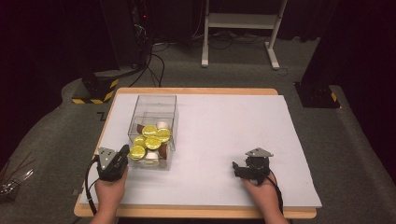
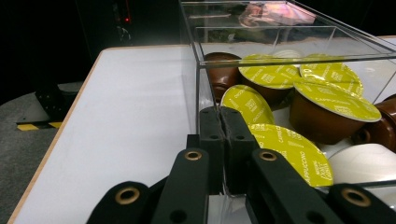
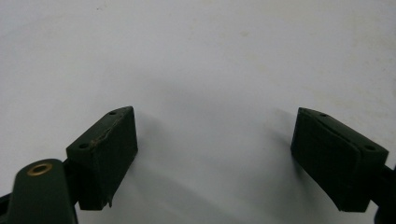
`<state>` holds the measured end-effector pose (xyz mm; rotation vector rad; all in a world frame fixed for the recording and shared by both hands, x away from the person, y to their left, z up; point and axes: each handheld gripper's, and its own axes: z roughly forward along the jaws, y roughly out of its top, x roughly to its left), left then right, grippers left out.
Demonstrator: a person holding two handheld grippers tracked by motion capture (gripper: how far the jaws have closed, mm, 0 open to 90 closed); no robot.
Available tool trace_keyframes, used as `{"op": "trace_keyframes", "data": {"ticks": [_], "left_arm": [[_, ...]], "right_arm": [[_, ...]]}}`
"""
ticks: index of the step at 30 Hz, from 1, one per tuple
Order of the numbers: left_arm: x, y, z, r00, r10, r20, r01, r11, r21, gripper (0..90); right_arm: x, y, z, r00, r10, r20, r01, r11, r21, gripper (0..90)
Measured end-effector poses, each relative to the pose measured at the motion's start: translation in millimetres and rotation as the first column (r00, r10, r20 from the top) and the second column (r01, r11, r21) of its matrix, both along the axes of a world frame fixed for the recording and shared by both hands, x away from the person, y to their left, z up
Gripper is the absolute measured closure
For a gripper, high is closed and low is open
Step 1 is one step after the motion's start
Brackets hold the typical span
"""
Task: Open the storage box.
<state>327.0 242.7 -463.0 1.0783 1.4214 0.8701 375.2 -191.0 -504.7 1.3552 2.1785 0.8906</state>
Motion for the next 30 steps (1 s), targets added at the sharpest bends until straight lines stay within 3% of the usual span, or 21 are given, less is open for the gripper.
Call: {"op": "trace_keyframes", "data": {"ticks": [2,4,30], "left_arm": [[-0.6,-0.9,0.0,0.9999,0.009,0.005,-0.009,0.9999,-0.014,88.5],[-1.5,-0.7,0.1,1.0,0.006,-0.002,-0.006,1.0,-0.002,88.6],[-19.3,-7.1,-1.3,0.9998,0.021,0.005,-0.021,0.9996,-0.02,87.3]], "right_arm": [[0.0,-0.1,-0.1,1.0,0.001,0.001,-0.001,1.0,0.0,14.7],[0.0,-0.1,0.0,1.0,0.001,0.0,-0.001,1.0,-0.001,14.7],[-0.1,0.0,0.0,1.0,0.001,0.001,-0.001,1.0,-0.001,14.8]]}}
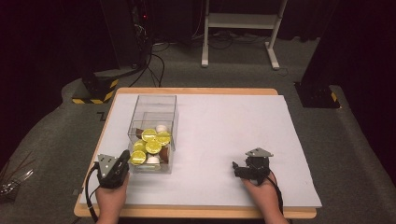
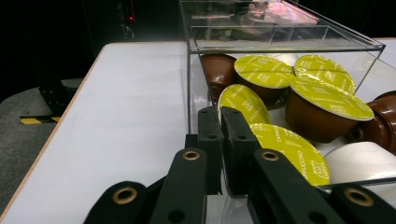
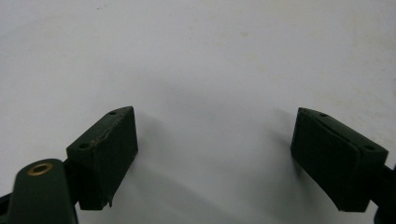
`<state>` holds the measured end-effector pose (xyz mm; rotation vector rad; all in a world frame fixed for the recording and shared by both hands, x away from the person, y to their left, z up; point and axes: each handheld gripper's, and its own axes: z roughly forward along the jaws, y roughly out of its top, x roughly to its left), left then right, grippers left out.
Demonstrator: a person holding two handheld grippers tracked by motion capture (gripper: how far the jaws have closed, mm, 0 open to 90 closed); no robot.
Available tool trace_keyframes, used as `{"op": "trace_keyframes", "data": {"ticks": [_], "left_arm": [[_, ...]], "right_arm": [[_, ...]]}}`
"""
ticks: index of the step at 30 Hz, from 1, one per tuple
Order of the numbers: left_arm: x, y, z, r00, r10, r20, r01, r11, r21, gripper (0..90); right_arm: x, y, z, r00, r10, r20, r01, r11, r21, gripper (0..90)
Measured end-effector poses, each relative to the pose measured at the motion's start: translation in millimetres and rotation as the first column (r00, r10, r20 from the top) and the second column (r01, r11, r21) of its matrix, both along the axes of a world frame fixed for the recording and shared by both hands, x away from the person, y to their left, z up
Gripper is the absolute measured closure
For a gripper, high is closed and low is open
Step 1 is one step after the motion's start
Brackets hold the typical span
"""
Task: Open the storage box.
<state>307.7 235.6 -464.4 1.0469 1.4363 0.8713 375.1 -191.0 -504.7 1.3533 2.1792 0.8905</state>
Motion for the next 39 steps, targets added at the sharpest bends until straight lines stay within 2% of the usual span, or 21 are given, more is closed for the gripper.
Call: {"op": "trace_keyframes", "data": {"ticks": [20,27,39], "left_arm": [[-16.9,1.0,0.0,1.0,-0.008,0.0,0.008,1.0,0.001,87.5],[-24.6,1.1,-0.6,0.9999,-0.016,0.001,0.016,0.9997,0.018,87.6],[-28.4,0.7,-1.0,0.9999,-0.012,0.006,0.012,0.9997,0.021,87.4]], "right_arm": [[0.0,0.0,0.0,1.0,0.0,0.0,0.0,1.0,0.0,14.8],[0.0,0.0,0.0,1.0,0.0,0.0,0.0,1.0,0.0,14.8],[-0.1,0.0,0.0,1.0,0.0,0.001,0.0,1.0,0.0,14.9]]}}
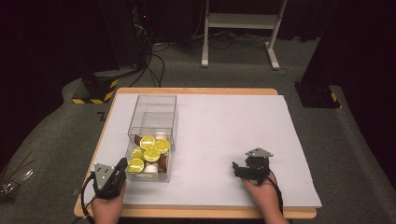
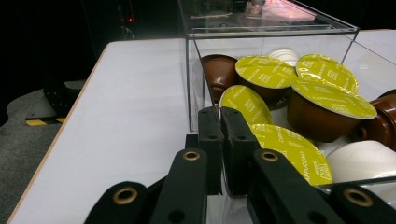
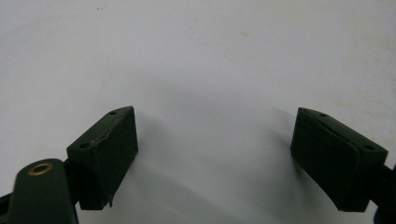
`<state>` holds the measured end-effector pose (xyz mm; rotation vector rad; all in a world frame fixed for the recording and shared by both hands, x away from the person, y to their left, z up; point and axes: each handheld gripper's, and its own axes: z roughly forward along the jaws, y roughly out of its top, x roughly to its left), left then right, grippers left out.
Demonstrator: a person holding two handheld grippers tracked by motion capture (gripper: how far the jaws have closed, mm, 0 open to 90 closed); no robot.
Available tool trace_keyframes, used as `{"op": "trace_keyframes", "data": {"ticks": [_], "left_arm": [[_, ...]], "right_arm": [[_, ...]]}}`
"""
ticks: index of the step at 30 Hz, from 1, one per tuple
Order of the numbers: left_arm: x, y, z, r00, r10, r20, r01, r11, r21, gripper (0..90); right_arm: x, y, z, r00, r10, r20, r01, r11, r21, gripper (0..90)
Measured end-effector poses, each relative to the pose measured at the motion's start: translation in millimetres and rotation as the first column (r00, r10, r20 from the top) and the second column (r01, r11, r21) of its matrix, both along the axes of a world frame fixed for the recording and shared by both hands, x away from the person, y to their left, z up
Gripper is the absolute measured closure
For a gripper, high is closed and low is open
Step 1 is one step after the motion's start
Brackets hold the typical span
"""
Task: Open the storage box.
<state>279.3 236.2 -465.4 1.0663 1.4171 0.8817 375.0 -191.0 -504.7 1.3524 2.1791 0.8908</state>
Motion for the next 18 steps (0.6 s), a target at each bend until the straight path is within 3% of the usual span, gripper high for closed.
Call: {"op": "trace_keyframes", "data": {"ticks": [10,18], "left_arm": [[-0.3,2.1,0.1,1.0,-0.009,-0.003,0.009,0.9999,0.005,84.9],[1.2,3.3,6.8,0.9992,-0.04,-0.007,0.04,0.9992,0.006,65.8]], "right_arm": [[0.0,0.0,0.0,1.0,0.0,0.0,0.0,1.0,0.0,14.9],[0.0,0.0,0.0,1.0,0.0,0.0,0.0,1.0,0.0,14.9]]}}
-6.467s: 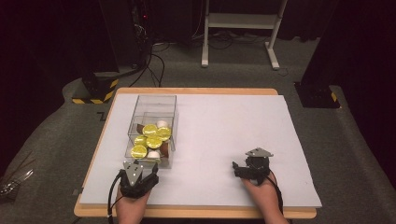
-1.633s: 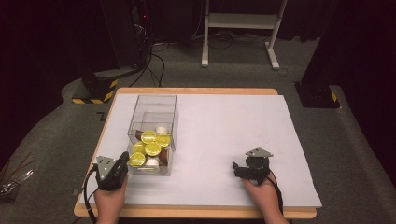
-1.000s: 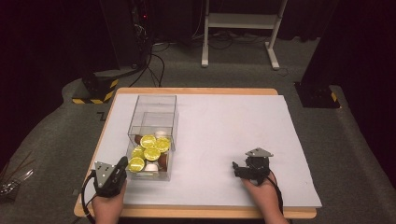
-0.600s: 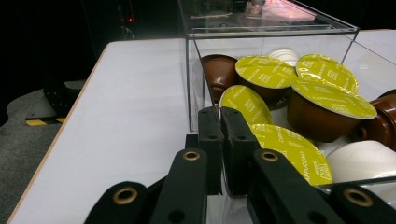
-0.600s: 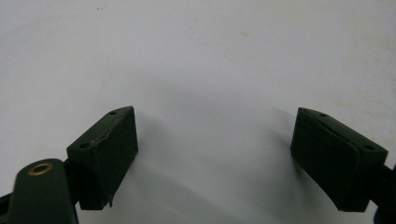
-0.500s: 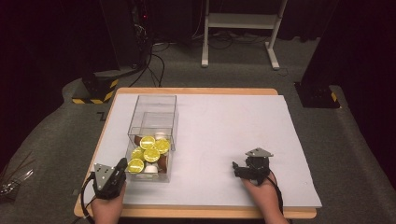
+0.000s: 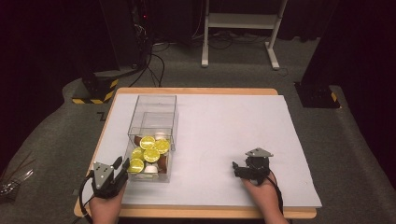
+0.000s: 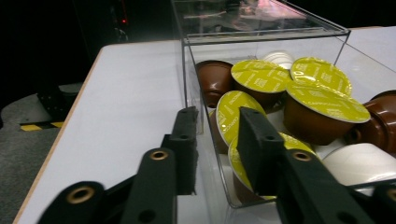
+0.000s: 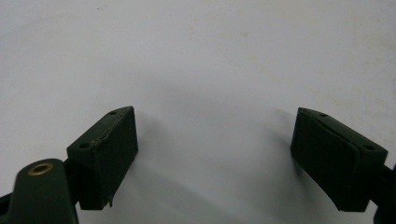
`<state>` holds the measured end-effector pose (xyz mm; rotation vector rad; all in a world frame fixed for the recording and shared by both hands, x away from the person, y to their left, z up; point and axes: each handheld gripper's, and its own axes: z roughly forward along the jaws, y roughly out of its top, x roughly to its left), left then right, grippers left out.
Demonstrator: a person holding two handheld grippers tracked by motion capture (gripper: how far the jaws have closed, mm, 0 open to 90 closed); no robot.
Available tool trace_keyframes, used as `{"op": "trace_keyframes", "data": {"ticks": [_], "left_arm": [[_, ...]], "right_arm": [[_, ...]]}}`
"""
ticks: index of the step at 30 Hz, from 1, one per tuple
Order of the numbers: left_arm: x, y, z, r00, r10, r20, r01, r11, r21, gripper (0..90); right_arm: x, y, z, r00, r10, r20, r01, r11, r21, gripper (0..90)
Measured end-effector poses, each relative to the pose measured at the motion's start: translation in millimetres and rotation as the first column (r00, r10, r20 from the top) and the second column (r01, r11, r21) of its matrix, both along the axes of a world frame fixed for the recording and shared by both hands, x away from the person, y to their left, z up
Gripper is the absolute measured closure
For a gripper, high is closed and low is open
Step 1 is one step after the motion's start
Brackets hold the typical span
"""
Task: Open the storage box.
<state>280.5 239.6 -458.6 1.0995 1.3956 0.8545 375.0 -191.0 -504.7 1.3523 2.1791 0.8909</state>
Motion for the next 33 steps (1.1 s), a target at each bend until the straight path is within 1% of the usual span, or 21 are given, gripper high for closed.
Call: {"op": "trace_keyframes", "data": {"ticks": [2,6,9,10,13,15,17,18,20,21,22,23,24,25,26,27,28,29,30,32,33], "left_arm": [[1.0,0.9,4.3,0.9999,-0.011,0.004,0.01,0.9998,0.015,62.4],[2.7,2.7,10.0,0.9994,-0.034,0.004,0.034,0.9994,0.007,59.6],[4.9,5.8,15.7,0.9988,-0.049,0.007,0.049,0.9987,0.014,58.4],[6.4,6.7,17.6,0.9986,-0.052,0.008,0.052,0.9986,0.01,57.8],[12.0,11.7,21.5,0.997,-0.077,-0.011,0.077,0.997,0.003,54.6],[16.3,18.5,25.1,0.9962,-0.087,-0.005,0.087,0.9962,0.0,54.1],[18.3,20.5,26.2,0.9958,-0.091,-0.004,0.091,0.9958,-0.01,54.2],[19.9,23.6,26.9,0.9943,-0.105,-0.018,0.105,0.9945,-0.008,54.2],[26.1,30.4,27.6,0.9912,-0.128,-0.034,0.127,0.9916,-0.024,54.0],[26.1,30.4,27.6,0.9912,-0.128,-0.034,0.127,0.9916,-0.024,54.0],[29.5,35.0,27.2,0.9902,-0.134,-0.041,0.133,0.9906,-0.034,54.0],[29.5,35.0,27.2,0.9902,-0.134,-0.041,0.133,0.9906,-0.034,54.0],[31.1,36.8,27.0,0.9914,-0.127,-0.03,0.126,0.9911,-0.043,54.0],[32.1,40.3,26.3,0.9932,-0.115,-0.016,0.115,0.9928,-0.034,52.7],[32.9,41.9,25.8,0.9943,-0.107,-0.005,0.106,0.9936,-0.038,52.1],[32.9,41.9,25.8,0.9943,-0.107,-0.005,0.106,0.9936,-0.038,51.6],[33.6,45.0,23.8,0.9966,-0.082,0.004,0.082,0.9963,-0.026,50.1],[33.6,45.0,23.8,0.9966,-0.082,0.004,0.082,0.9963,-0.026,47.8],[34.2,48.4,20.9,0.9979,-0.064,0.004,0.064,0.9978,-0.015,48.5],[35.0,50.2,18.8,0.9983,-0.058,0.003,0.058,0.998,-0.024,48.6],[35.2,52.2,16.7,0.9985,-0.054,0.001,0.054,0.9984,-0.014,48.8]], "right_arm": [[0.1,0.0,0.0,1.0,0.0,0.0,0.0,1.0,0.0,14.9],[0.1,-0.1,0.0,1.0,0.0,-0.001,0.0,1.0,0.001,14.9],[0.4,-0.4,0.0,1.0,0.0,-0.002,0.0,1.0,0.004,15.0],[0.4,-0.7,0.1,1.0,0.001,-0.004,0.0,1.0,0.007,15.1],[0.6,-1.1,0.1,1.0,0.001,-0.005,-0.001,1.0,0.012,15.4],[0.4,-1.4,0.3,1.0,-0.006,-0.005,0.006,1.0,0.015,16.5],[0.5,-1.5,0.4,1.0,-0.007,-0.004,0.007,1.0,0.015,16.8],[0.4,-1.6,0.4,1.0,-0.009,-0.004,0.009,1.0,0.014,17.1],[0.6,-1.0,0.3,1.0,-0.008,0.0,0.008,1.0,0.007,17.0],[0.6,-0.9,0.3,1.0,-0.009,-0.001,0.009,1.0,0.006,16.9],[0.8,-1.2,0.3,1.0,-0.007,-0.002,0.007,1.0,0.009,16.9],[0.8,-1.2,0.3,1.0,-0.007,-0.002,0.007,1.0,0.009,16.9],[0.8,-1.5,0.4,0.9999,-0.01,-0.006,0.01,1.0,0.014,17.0],[1.0,-1.8,0.6,1.0,-0.007,-0.006,0.007,1.0,0.012,17.2],[0.9,-1.6,0.8,1.0,-0.003,-0.007,0.003,1.0,0.007,17.4],[0.9,-1.6,0.8,1.0,-0.003,-0.007,0.003,1.0,0.007,17.4],[0.4,-1.5,1.5,1.0,0.0,-0.007,0.0,1.0,0.002,18.9],[0.4,-1.5,1.5,1.0,0.0,-0.007,0.0,1.0,0.002,18.9],[-1.1,-0.7,3.0,0.9999,-0.002,-0.015,0.002,1.0,0.004,21.9],[-1.4,-0.4,3.5,0.9999,0.009,-0.014,-0.009,1.0,0.004,22.7],[-2.5,1.2,4.2,0.9998,0.015,-0.012,-0.015,1.0,0.003,22.8]]}}
